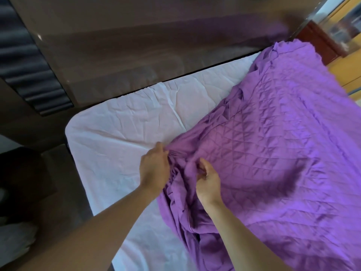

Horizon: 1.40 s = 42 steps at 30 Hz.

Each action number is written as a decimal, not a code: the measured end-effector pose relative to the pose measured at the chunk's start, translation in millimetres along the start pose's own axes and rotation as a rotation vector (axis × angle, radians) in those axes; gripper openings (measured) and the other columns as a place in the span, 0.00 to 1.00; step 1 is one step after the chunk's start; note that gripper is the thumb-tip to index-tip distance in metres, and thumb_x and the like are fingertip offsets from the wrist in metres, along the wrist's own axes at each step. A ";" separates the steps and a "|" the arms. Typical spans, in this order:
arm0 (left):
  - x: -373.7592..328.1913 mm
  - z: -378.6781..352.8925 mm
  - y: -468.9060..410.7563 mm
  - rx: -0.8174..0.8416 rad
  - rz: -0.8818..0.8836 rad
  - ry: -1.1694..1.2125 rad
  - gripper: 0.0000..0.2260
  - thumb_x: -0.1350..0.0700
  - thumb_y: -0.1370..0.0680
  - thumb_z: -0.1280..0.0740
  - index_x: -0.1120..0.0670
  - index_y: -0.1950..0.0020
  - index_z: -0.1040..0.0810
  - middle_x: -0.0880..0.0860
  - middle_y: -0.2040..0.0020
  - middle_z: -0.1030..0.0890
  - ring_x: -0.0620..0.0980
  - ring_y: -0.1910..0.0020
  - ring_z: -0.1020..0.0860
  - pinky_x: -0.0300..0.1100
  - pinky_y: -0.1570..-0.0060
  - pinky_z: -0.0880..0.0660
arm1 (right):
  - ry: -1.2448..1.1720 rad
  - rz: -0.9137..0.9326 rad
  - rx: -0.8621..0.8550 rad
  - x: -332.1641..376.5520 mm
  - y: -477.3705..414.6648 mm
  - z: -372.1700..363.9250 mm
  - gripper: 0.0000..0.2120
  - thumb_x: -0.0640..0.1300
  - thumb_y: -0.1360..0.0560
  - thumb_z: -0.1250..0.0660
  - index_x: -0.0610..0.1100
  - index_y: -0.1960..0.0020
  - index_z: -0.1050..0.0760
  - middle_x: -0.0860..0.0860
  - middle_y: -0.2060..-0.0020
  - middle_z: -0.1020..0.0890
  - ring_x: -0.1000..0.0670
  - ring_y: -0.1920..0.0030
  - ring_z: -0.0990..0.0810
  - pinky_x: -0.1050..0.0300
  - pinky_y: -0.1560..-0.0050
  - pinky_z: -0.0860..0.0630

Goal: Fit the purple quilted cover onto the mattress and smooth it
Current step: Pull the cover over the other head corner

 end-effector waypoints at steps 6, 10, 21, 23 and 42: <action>30.8 46.1 0.9 -0.158 0.184 0.391 0.05 0.62 0.20 0.43 0.58 0.56 0.33 0.51 0.66 0.28 0.50 0.67 0.30 0.40 0.68 0.40 | 0.371 0.292 -0.038 51.5 -24.4 -6.2 0.20 0.39 0.21 0.41 0.41 0.30 0.33 0.40 0.34 0.28 0.40 0.35 0.30 0.51 0.36 0.35; 44.7 67.7 2.3 -0.147 0.177 0.427 0.07 0.61 0.19 0.43 0.58 0.57 0.33 0.49 0.69 0.29 0.42 0.71 0.30 0.34 0.71 0.35 | 0.729 0.394 0.043 91.1 -36.1 -15.2 0.25 0.45 0.19 0.45 0.53 0.24 0.46 0.45 0.26 0.42 0.42 0.30 0.39 0.44 0.33 0.41; 35.3 94.1 -48.4 -0.360 0.308 0.643 0.06 0.60 0.18 0.44 0.56 0.55 0.33 0.47 0.68 0.31 0.39 0.72 0.33 0.33 0.69 0.35 | 0.897 0.708 -0.181 160.1 -59.1 -52.9 0.10 0.37 0.28 0.36 0.50 0.53 0.21 0.51 0.55 0.18 0.44 0.53 0.21 0.39 0.32 0.42; 39.1 95.2 -55.1 -0.370 0.306 0.586 0.05 0.60 0.18 0.46 0.56 0.54 0.34 0.47 0.69 0.31 0.38 0.74 0.32 0.32 0.72 0.35 | 0.883 0.749 -0.219 160.0 -62.0 -58.9 0.10 0.37 0.30 0.33 0.50 0.55 0.20 0.50 0.58 0.18 0.44 0.56 0.20 0.38 0.35 0.37; 58.1 101.6 -62.0 0.237 0.301 0.341 0.11 0.59 0.30 0.27 0.59 0.51 0.23 0.53 0.54 0.21 0.51 0.55 0.23 0.41 0.56 0.25 | 0.702 0.864 -0.110 158.7 -84.6 -79.6 0.04 0.35 0.31 0.32 0.43 0.60 0.21 0.47 0.64 0.19 0.42 0.60 0.22 0.57 0.69 0.29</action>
Point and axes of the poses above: each hand's wrist, its own y-axis away from the middle knuckle, its own z-axis out of the back of the hand, x = y × z, the point moved 1 cm from there along -y, towards the middle knuckle
